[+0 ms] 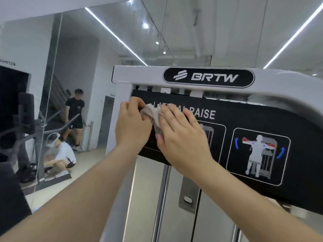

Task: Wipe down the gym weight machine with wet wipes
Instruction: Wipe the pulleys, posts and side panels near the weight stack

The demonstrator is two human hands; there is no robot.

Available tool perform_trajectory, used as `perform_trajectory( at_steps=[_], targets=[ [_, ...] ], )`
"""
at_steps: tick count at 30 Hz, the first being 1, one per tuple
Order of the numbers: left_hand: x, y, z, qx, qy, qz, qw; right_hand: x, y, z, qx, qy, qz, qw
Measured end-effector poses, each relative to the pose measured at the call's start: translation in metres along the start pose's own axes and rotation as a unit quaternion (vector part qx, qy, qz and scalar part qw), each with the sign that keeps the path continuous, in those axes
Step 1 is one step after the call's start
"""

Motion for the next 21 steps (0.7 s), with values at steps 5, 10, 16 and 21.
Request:
perform_trajectory(
  at_steps=[5, 10, 16, 21],
  targets=[
    [-0.035, 0.009, 0.004, 0.106, 0.220, -0.108, 0.964, -0.048, -0.045, 0.049, -0.078, 0.074, -0.003, 0.994],
    [-0.077, 0.026, 0.028, 0.171, 0.450, -0.157, 0.862, -0.096, -0.080, 0.072, -0.222, 0.147, 0.037, 0.963],
    [-0.074, 0.038, 0.036, 0.198, 0.517, -0.180, 0.813, -0.065, -0.063, 0.047, -0.193, 0.041, 0.039, 0.980],
    [-0.100, 0.039, 0.073, 0.175, 0.658, -0.159, 0.715, -0.076, -0.064, 0.078, -0.155, -0.063, 0.102, 0.981]
  ],
)
Point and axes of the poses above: each hand's wrist, its own z-axis away from the middle knuckle, its own y-axis out of the palm, x = y × z, the point moved 8 cm from there along -z, towards the middle knuckle, and after that the axes turned 1 degree about y, right-handed, at the moved point
